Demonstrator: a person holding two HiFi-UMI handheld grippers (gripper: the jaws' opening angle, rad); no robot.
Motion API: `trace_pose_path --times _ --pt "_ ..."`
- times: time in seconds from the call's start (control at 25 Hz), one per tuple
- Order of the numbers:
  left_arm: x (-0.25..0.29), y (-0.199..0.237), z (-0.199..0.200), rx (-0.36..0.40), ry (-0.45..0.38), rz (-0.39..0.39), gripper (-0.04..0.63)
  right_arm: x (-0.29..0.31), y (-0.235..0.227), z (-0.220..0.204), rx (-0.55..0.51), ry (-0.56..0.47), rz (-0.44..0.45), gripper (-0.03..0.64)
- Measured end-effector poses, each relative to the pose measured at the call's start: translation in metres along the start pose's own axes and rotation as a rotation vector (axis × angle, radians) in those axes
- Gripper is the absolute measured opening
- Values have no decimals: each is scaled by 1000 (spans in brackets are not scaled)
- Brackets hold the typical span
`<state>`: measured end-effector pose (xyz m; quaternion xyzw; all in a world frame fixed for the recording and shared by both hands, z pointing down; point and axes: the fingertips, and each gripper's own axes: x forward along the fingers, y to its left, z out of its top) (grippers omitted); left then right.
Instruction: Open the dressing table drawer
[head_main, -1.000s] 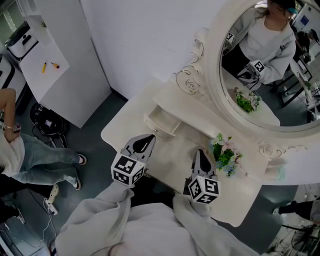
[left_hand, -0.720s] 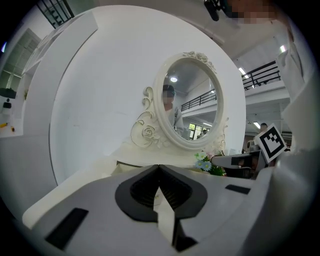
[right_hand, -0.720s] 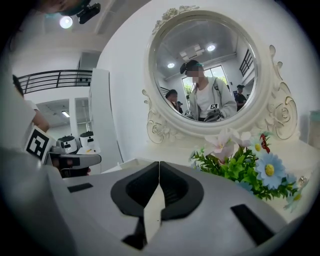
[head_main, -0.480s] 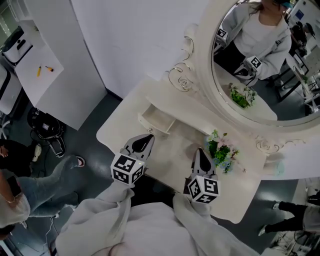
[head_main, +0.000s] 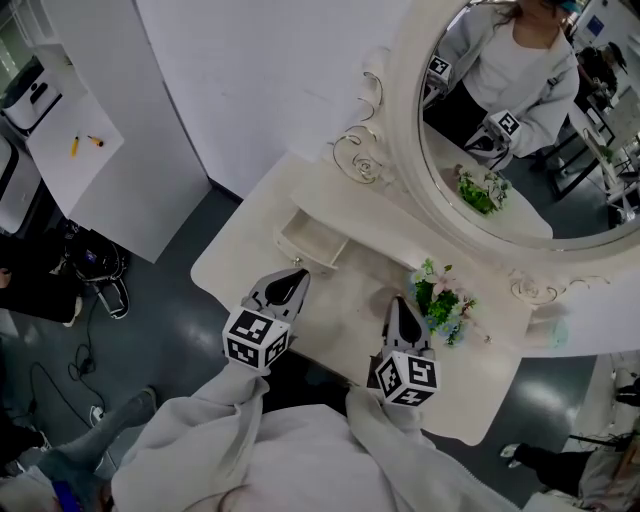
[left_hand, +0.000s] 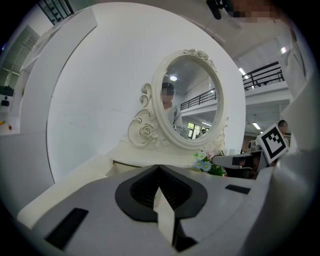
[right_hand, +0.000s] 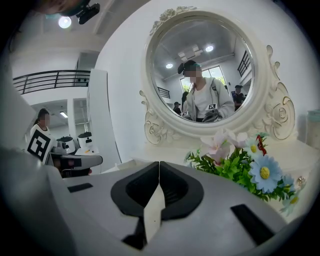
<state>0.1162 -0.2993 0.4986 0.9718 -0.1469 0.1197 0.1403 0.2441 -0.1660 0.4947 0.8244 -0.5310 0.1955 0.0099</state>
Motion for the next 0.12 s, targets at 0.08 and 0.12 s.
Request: trace_pose_path --times 0.08,0.12 --pt "0 1 0 -1 2 2 15 0 1 -1 -1 2 1 34" --pt "-1 2 -1 -2 3 3 15 0 2 -1 -2 3 2 34"
